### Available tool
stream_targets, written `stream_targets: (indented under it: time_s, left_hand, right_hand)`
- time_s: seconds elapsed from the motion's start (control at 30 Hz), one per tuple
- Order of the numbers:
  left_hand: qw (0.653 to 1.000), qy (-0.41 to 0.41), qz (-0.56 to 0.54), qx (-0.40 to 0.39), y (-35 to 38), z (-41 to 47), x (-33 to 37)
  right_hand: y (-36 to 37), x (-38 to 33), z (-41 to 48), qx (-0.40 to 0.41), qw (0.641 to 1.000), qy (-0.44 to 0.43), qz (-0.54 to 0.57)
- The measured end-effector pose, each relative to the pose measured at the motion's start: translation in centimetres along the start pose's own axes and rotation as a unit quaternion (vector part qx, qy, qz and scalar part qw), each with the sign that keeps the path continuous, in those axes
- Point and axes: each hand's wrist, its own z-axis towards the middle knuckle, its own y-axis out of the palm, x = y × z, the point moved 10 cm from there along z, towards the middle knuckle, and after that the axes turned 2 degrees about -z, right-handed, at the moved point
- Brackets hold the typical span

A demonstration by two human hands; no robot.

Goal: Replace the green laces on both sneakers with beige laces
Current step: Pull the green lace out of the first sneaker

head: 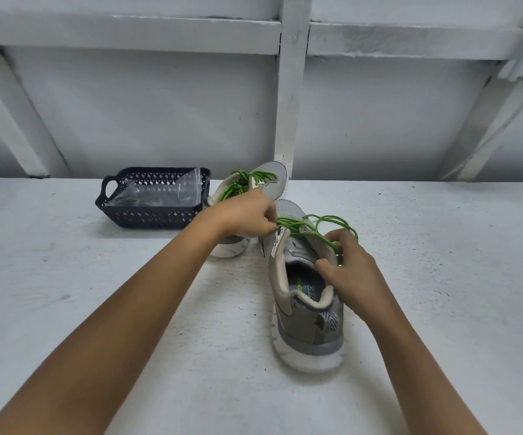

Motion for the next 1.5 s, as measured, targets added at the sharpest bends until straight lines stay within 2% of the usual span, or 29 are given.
stream_targets:
  time_s: [0.07,0.13,0.23,0.33,0.47,0.5,0.53,0.57,0.63,0.67,0.73,0.8,0.97,1.1,1.2,1.3,1.33,1.43,1.47,1.5]
  left_hand:
    - [1.000,0.010,0.004,-0.003,0.4,-0.1,-0.2]
    - [0.999,0.007,-0.021,0.028,0.0,-0.2,-0.3]
    - [0.982,0.010,-0.155,0.107,-2.1,-1.1,-0.1]
    - [0.910,-0.026,-0.371,0.182,-4.0,-2.2,-2.2]
    - [0.754,-0.014,-0.612,0.239,-4.6,-3.2,-3.7]
    - [0.740,-0.013,-0.628,0.242,-4.5,-3.3,-3.7]
    - [0.757,-0.023,-0.606,0.241,-4.3,-3.2,-3.7]
    - [0.798,-0.034,-0.556,0.230,-3.9,-3.0,-3.6]
    - [0.905,-0.046,-0.393,0.157,-2.2,-2.2,-2.6]
    - [0.946,-0.048,-0.300,0.113,-1.0,-1.8,-2.1]
    - [0.990,-0.034,-0.128,0.056,0.9,-1.1,-1.4]
    - [0.996,-0.015,-0.061,0.061,1.1,-0.8,-0.9]
    - [0.995,-0.009,-0.041,0.093,0.5,-0.8,-0.6]
    - [0.985,-0.032,-0.146,0.087,0.5,-1.1,-1.2]
    - [0.951,-0.058,-0.283,0.108,-0.4,-1.6,-2.5]
    - [0.896,-0.094,-0.390,0.189,-2.7,-2.6,-4.2]
    - [0.862,-0.098,-0.442,0.226,-3.6,-3.0,-4.8]
    - [0.702,-0.085,-0.647,0.287,-5.1,-4.1,-6.3]
    - [0.684,-0.086,-0.663,0.292,-5.1,-4.3,-6.7]
    - [0.702,-0.095,-0.646,0.286,-5.0,-4.4,-6.8]
  right_hand:
    - [0.0,-0.1,0.0,-0.001,1.000,-0.001,0.000]
    - [0.0,0.0,0.0,0.000,1.000,0.000,0.001]
    - [0.0,0.0,0.0,0.001,1.000,0.000,0.004]
    - [0.0,0.0,0.0,0.002,1.000,-0.004,0.011]
    - [0.1,0.0,0.1,0.000,1.000,-0.008,0.016]
    - [0.1,0.0,0.1,-0.001,1.000,-0.008,0.017]
    - [0.1,0.1,0.1,-0.002,1.000,-0.007,0.018]
    - [0.2,0.1,0.1,-0.004,1.000,-0.007,0.019]
    - [0.2,0.1,0.1,-0.005,1.000,-0.008,0.021]
    - [0.2,0.1,0.1,-0.004,1.000,-0.007,0.022]
    - [0.1,0.1,0.1,-0.003,1.000,-0.006,0.023]
    - [0.2,0.0,0.1,-0.006,1.000,-0.007,0.021]
    - [0.1,0.0,0.1,-0.005,1.000,-0.003,0.018]
    - [0.1,0.1,0.1,-0.006,1.000,0.001,0.017]
    - [0.1,0.1,0.1,-0.005,1.000,-0.002,0.014]
    - [0.1,0.1,0.2,-0.005,1.000,-0.003,0.010]
    - [0.1,0.1,0.2,-0.005,1.000,-0.002,0.010]
    - [0.1,0.2,0.3,-0.006,1.000,-0.002,0.006]
    - [0.1,0.2,0.3,-0.006,1.000,-0.002,0.005]
    - [0.2,0.2,0.3,-0.005,1.000,-0.002,0.004]
